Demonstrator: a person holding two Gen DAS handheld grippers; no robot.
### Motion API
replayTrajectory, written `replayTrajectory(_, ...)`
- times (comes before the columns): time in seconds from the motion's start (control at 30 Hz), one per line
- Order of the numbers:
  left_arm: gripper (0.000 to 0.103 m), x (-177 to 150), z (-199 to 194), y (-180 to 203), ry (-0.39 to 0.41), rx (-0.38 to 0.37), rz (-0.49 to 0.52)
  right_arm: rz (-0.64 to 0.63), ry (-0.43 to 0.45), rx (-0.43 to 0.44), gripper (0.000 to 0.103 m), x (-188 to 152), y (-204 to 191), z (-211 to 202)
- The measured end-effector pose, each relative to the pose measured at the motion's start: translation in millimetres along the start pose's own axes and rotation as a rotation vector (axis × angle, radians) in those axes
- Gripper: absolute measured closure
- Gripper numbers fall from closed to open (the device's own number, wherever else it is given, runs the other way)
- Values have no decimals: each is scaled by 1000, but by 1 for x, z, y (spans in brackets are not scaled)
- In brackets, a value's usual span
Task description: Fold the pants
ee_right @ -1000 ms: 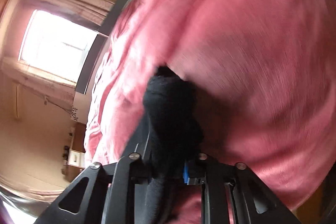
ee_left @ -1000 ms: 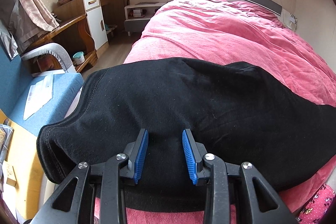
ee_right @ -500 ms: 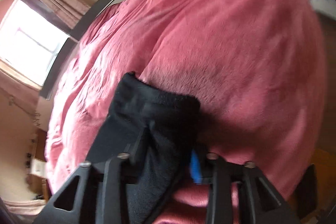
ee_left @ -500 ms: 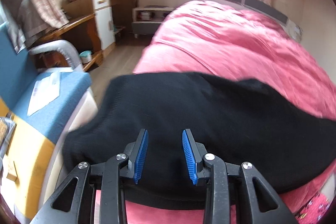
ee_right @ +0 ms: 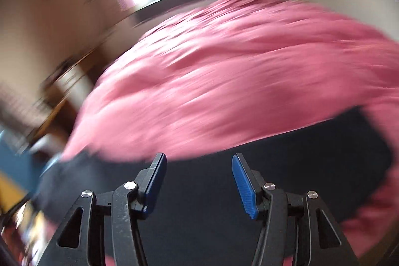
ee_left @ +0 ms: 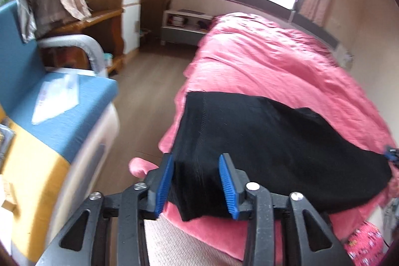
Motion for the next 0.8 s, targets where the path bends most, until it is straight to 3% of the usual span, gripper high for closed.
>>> replayTrajectory(0.1, 57, -8, -5, -13, -10, -49, -16, -36, -95, 132, 47, -24, -41, 30)
replayTrajectory(0.3, 53, -17, 0, -21, -28, -113, 30, -142, -234, 234, 47, -57, -80, 76)
replayTrajectory(0.37, 65, -15, 10, -10, -32, -143, 82, -169, -261, 225, 46, -62, -83, 86)
replayTrajectory(0.4, 89, -13, 14, -4, -38, -149, 116, -172, -275, 216, 46, -65, -83, 89)
replayTrajectory(0.43, 95, -13, 19, 2, -44, -134, 154, -167, -282, 209, 46, -65, -84, 92)
replayTrajectory(0.5, 98, -8, 25, 18, -34, -55, 266, -145, -297, 195, 46, -64, -77, 101)
replayTrajectory(0.53, 98, -5, 24, 20, -25, -53, 276, -129, -299, 194, 47, -64, -75, 105)
replayTrajectory(0.7, 98, 30, -22, 9, 166, -145, 255, -77, -296, 203, 48, -64, -65, 104)
replayTrajectory(0.8, 98, 17, -23, 3, 152, -130, 318, -68, -310, 203, 48, -68, -62, 105)
Point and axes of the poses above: each gripper's, at about its wrist camera, not at the fingertips, and z roughly the way its jaws point, y to its right, x to its top, the point moved 2 cm from there along z, roughly the way its jaws point, and after that the axes turned 1 degree about z, right-handed, at the moved point
